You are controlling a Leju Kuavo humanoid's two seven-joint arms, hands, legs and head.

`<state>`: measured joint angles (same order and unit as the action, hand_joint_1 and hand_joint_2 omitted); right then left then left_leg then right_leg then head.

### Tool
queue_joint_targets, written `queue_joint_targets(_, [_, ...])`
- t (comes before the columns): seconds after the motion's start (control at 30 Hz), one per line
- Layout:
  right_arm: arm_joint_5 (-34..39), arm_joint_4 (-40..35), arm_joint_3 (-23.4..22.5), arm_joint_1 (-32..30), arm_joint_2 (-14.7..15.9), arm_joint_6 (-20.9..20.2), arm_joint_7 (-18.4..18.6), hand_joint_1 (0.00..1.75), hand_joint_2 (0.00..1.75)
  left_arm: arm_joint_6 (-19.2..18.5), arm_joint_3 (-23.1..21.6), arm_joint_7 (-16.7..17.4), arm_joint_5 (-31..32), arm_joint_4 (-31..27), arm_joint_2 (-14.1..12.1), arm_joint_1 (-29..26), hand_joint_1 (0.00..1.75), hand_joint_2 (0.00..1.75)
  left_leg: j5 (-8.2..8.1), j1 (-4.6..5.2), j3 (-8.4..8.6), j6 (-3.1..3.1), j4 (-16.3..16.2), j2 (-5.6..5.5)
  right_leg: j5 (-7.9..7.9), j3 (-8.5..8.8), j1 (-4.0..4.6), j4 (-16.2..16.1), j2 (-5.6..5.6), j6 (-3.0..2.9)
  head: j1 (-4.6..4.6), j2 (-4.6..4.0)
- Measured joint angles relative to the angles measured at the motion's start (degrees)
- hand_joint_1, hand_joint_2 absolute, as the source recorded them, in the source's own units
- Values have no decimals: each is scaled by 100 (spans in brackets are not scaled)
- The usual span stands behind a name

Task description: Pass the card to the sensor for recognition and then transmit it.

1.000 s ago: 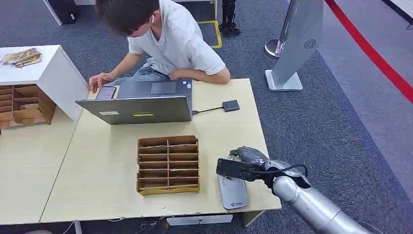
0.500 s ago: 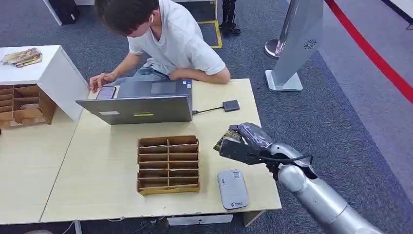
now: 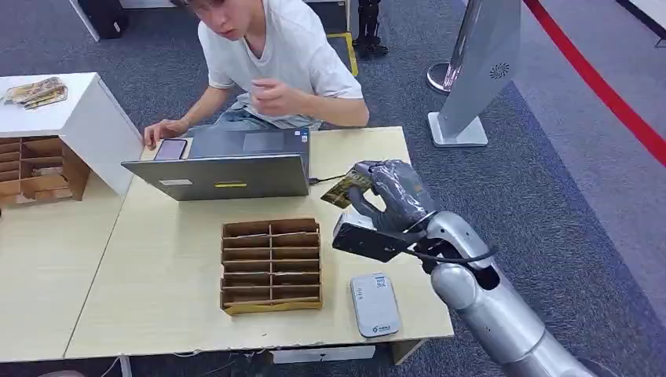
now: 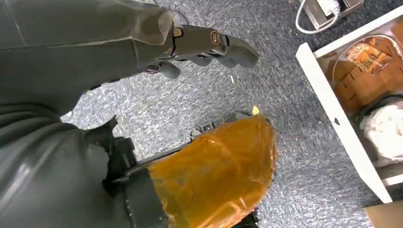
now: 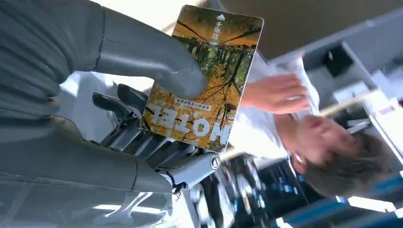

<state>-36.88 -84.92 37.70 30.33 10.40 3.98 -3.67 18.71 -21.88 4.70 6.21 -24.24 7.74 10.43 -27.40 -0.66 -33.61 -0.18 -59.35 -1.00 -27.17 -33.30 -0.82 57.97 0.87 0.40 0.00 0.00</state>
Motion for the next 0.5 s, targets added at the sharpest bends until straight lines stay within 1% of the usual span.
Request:
queue_joint_targets(0.1, [-214, -79, -61, 1, -151, 63, 2, 175, 175, -39, 61, 37, 81, -2, 4, 9, 0, 0, 1, 0, 0, 0, 0, -1, 0, 1, 0, 0, 0, 0, 0, 0])
queue_joint_targets(0.27, [-357, -135, -107, 0, -284, 81, -7, 175, 175, -83, 133, 48, 163, -2, 7, 9, 0, 0, 1, 1, -1, -1, -1, -1, 0, 1, -1, 0, 0, 0, 2, 0])
queue_joint_targets(0.43, [-1082, -135, -133, 40, -479, 317, 6, 175, 175, -214, 256, 114, 479, -2, 17, 17, 0, 0, 1, 0, 0, -1, -1, -1, 0, 1, -1, 0, 0, 0, 0, 0])
queue_joint_targets(0.5, [-1370, -135, -133, 70, -566, 422, 72, 175, 175, -273, 312, 149, 588, -2, 35, 30, 0, 0, 1, 0, -1, -1, 0, -1, 0, 0, 0, 0, 0, 0, 0, 0])
